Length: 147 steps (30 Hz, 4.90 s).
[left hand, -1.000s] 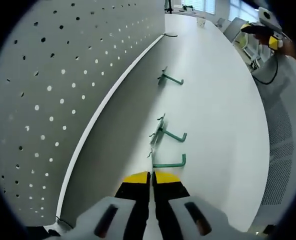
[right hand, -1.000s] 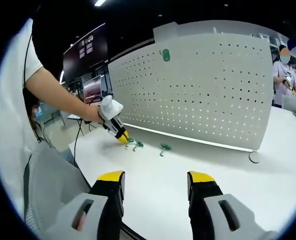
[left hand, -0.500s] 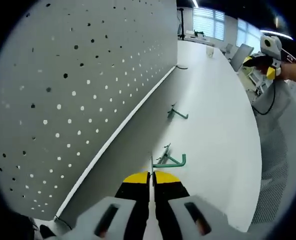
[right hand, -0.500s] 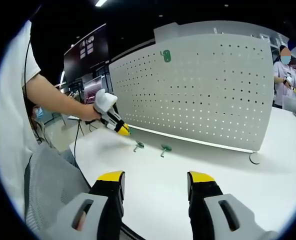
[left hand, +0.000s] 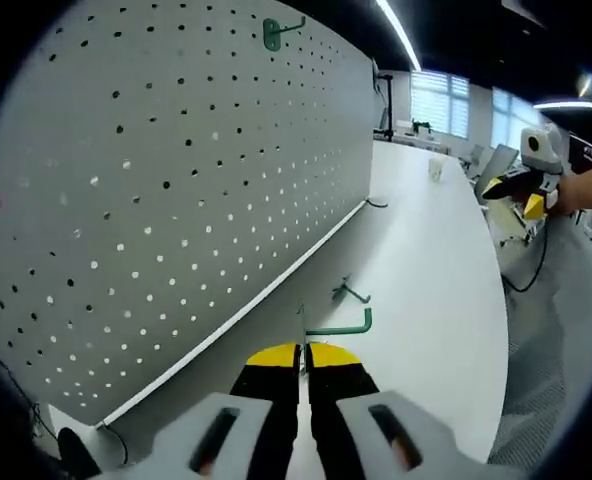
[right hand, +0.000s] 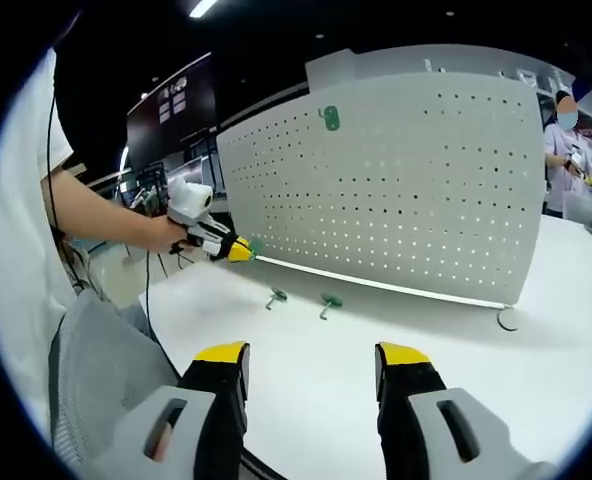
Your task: Insert the hook assembly into the mounting plate slot until the hook locks in place.
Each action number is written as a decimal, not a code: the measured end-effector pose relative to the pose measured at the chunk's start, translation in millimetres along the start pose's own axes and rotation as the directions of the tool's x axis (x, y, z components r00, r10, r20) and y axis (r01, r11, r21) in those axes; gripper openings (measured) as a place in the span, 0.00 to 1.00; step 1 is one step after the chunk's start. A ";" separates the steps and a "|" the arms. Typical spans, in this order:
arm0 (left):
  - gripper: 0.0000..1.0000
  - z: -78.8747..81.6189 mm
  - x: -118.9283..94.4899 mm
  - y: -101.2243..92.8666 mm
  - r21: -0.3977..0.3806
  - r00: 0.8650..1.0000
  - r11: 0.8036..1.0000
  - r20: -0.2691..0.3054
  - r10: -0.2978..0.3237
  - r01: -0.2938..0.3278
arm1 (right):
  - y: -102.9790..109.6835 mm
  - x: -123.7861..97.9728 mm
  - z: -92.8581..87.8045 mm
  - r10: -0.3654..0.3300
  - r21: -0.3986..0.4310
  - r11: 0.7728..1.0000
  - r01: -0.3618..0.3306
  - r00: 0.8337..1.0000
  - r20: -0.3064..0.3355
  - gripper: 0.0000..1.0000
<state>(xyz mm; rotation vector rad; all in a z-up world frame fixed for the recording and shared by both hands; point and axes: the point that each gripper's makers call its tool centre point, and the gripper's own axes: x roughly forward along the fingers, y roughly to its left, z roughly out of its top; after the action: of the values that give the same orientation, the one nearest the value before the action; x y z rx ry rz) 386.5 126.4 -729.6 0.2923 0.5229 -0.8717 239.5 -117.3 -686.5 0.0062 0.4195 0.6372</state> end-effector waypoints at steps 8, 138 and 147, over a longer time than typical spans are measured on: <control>0.01 20.5 -14.3 -5.4 -0.049 0.992 0.998 0.119 0.033 -0.027 | 0.5 -0.8 2.4 0.001 -0.001 1.000 -0.001 1.000 0.008 0.49; 0.02 161.2 -75.9 -105.4 -0.127 0.825 0.987 0.543 0.155 -0.101 | 92.0 41.6 162.8 0.304 -0.012 0.943 -0.333 0.844 0.442 0.25; 0.02 164.5 -77.4 -111.1 -0.124 0.819 0.987 0.553 0.155 -0.103 | 100.6 51.2 174.3 0.329 -0.022 0.933 -0.359 0.829 0.452 0.23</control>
<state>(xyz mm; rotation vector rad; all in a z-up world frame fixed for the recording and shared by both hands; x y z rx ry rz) 309.8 34.5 -553.3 -0.0216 -0.0135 -0.7526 285.1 14.6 -532.8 0.2936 -0.0185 0.9530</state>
